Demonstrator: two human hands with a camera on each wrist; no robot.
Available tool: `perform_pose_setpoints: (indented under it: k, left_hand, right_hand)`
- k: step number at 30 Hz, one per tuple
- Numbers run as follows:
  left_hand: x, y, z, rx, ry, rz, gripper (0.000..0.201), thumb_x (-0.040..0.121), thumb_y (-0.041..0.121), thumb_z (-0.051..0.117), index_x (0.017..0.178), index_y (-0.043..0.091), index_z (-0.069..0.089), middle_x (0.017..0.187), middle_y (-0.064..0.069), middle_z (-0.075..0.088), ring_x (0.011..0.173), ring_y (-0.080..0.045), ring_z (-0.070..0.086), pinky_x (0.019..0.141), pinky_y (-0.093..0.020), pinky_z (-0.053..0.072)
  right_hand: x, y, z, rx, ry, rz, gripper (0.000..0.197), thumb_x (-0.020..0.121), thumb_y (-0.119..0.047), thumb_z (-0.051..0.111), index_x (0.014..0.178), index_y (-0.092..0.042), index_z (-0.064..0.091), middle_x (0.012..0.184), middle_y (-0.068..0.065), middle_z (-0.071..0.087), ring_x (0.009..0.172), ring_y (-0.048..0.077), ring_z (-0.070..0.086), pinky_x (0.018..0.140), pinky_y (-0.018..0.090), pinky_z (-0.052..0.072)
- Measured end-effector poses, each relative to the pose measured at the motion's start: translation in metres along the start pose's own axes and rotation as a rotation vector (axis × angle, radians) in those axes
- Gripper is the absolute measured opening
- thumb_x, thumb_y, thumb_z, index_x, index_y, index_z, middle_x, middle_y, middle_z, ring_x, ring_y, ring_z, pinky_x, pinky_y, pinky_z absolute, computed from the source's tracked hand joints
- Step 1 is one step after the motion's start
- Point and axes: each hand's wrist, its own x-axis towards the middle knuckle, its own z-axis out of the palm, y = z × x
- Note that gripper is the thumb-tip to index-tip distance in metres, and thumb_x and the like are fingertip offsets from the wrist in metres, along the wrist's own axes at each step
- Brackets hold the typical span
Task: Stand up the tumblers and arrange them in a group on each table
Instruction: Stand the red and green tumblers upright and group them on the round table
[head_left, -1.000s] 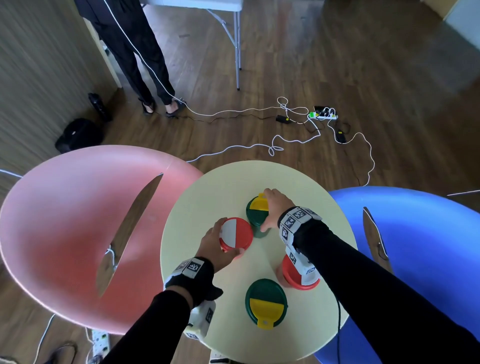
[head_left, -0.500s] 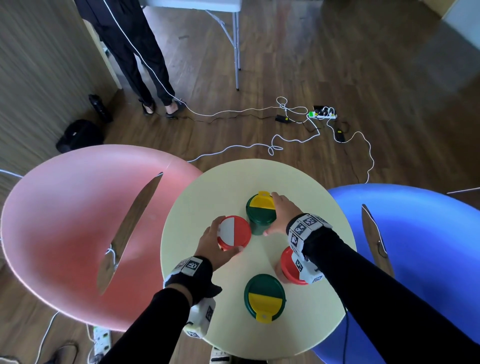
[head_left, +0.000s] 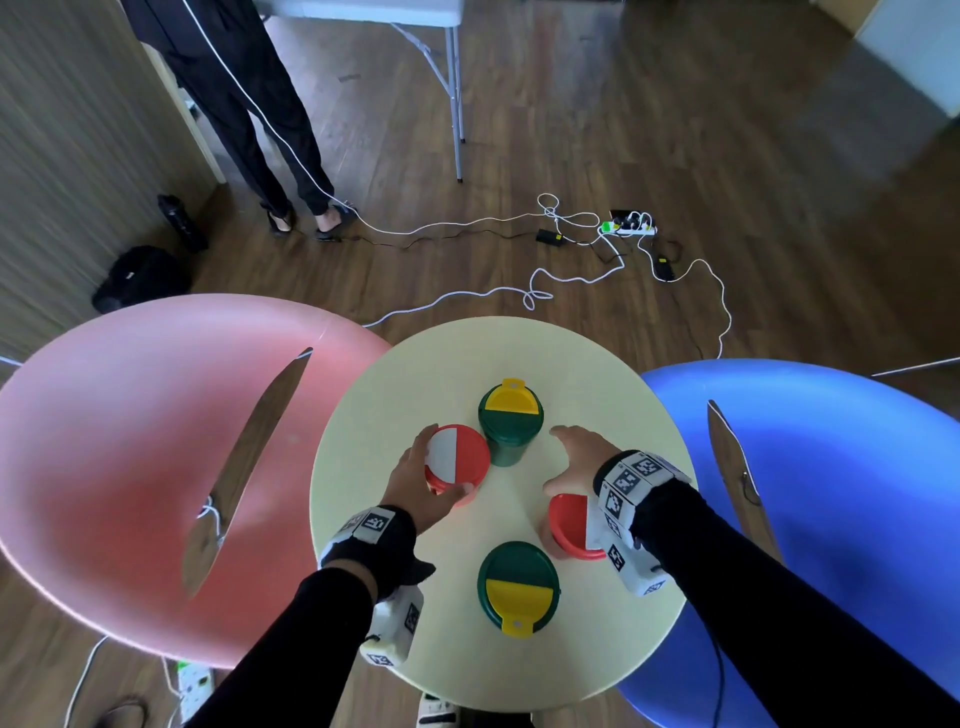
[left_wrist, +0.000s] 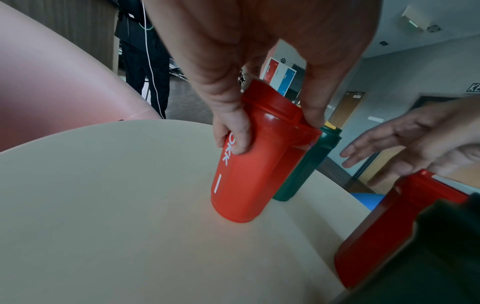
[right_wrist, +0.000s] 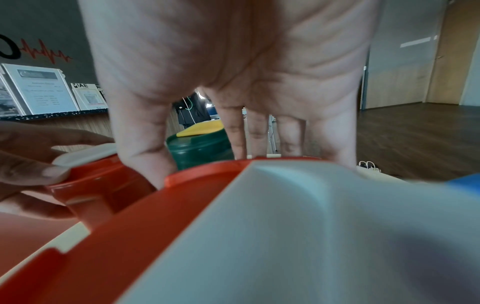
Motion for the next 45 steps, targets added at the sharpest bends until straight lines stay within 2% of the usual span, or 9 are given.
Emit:
perform_pose_setpoints:
  k: [4, 8, 12, 16, 19, 24, 34, 41, 45]
  left_hand:
    - [-0.005, -0.003, 0.002, -0.009, -0.011, -0.036, 0.114, 0.065, 0.039, 0.078, 0.148, 0.020, 0.003, 0.145, -0.013, 0.035, 0.130, -0.032, 0.039, 0.103, -0.039, 0.039]
    - [-0.019, -0.008, 0.009, -0.090, 0.016, -0.098, 0.131, 0.052, 0.052, 0.078, 0.146, 0.024, -0.010, 0.154, -0.009, 0.017, 0.137, -0.030, 0.031, 0.105, -0.051, 0.038]
    - [-0.045, -0.014, 0.022, 0.005, 0.040, -0.122, 0.111, 0.061, 0.047, 0.079, 0.143, 0.007, 0.015, 0.144, -0.012, 0.027, 0.124, -0.028, 0.046, 0.101, -0.042, 0.043]
    - [-0.075, -0.008, 0.033, 0.092, -0.072, -0.114, 0.079, 0.066, 0.052, 0.074, 0.125, 0.013, 0.038, 0.122, -0.002, 0.041, 0.098, -0.018, 0.059, 0.084, -0.032, 0.051]
    - [-0.087, 0.002, 0.038, 0.074, -0.198, -0.086, 0.085, 0.060, 0.057, 0.076, 0.127, 0.024, 0.035, 0.119, 0.009, 0.038, 0.101, -0.013, 0.056, 0.081, -0.028, 0.050]
    - [-0.097, 0.014, 0.046, 0.236, -0.366, 0.001, 0.110, 0.040, 0.060, 0.080, 0.132, 0.026, 0.031, 0.125, 0.009, 0.039, 0.114, -0.015, 0.049, 0.097, -0.034, 0.046]
    - [-0.090, 0.021, 0.052, 0.250, -0.243, 0.014, 0.092, 0.048, 0.045, 0.084, 0.127, 0.020, 0.043, 0.119, 0.004, 0.049, 0.098, -0.008, 0.044, 0.084, -0.019, 0.039]
    - [-0.075, 0.021, 0.048, 0.150, -0.081, -0.085, 0.096, 0.048, 0.045, 0.082, 0.131, 0.018, 0.041, 0.123, 0.002, 0.049, 0.110, -0.017, 0.048, 0.091, -0.026, 0.043]
    - [-0.070, 0.022, 0.048, 0.077, -0.034, -0.120, 0.090, 0.045, 0.043, 0.082, 0.124, 0.020, 0.046, 0.117, 0.002, 0.054, 0.104, -0.017, 0.053, 0.087, -0.029, 0.049]
  right_hand:
    - [-0.013, 0.010, 0.005, 0.007, -0.068, -0.012, 0.071, 0.076, -0.040, 0.064, 0.139, -0.023, 0.036, 0.142, 0.002, 0.042, 0.129, 0.019, 0.041, 0.101, 0.030, 0.037]
    - [-0.028, 0.020, 0.008, 0.068, -0.111, -0.021, 0.068, 0.074, -0.039, 0.067, 0.136, -0.026, 0.040, 0.136, -0.001, 0.046, 0.123, 0.018, 0.045, 0.093, 0.027, 0.039]
    - [-0.039, 0.028, 0.012, 0.056, -0.125, -0.036, 0.084, 0.064, -0.038, 0.076, 0.137, -0.026, 0.036, 0.129, 0.001, 0.047, 0.118, 0.021, 0.046, 0.094, 0.031, 0.044]
    - [-0.047, 0.034, 0.020, 0.031, -0.138, -0.060, 0.106, 0.059, -0.029, 0.081, 0.144, -0.028, 0.019, 0.136, 0.005, 0.034, 0.127, 0.025, 0.038, 0.100, 0.036, 0.043]
    - [-0.050, 0.037, 0.025, 0.004, -0.109, -0.063, 0.114, 0.057, -0.026, 0.085, 0.145, -0.029, 0.014, 0.138, 0.005, 0.029, 0.128, 0.028, 0.038, 0.100, 0.039, 0.044]
    - [-0.049, 0.037, 0.029, 0.015, -0.045, -0.070, 0.112, 0.057, -0.025, 0.084, 0.145, -0.021, 0.016, 0.139, 0.005, 0.032, 0.130, 0.026, 0.037, 0.100, 0.038, 0.043]
    - [-0.044, 0.032, 0.022, 0.143, 0.050, -0.048, 0.104, 0.055, -0.026, 0.085, 0.139, -0.016, 0.025, 0.135, 0.005, 0.041, 0.126, 0.025, 0.040, 0.098, 0.035, 0.041]
    - [-0.030, 0.022, 0.012, 0.208, 0.090, -0.033, 0.096, 0.054, -0.023, 0.085, 0.131, -0.013, 0.029, 0.124, 0.009, 0.047, 0.115, 0.029, 0.048, 0.089, 0.036, 0.045]
    - [-0.022, 0.020, 0.010, 0.213, 0.094, -0.046, 0.092, 0.051, -0.024, 0.086, 0.125, -0.014, 0.033, 0.117, 0.007, 0.050, 0.109, 0.028, 0.050, 0.086, 0.036, 0.046]
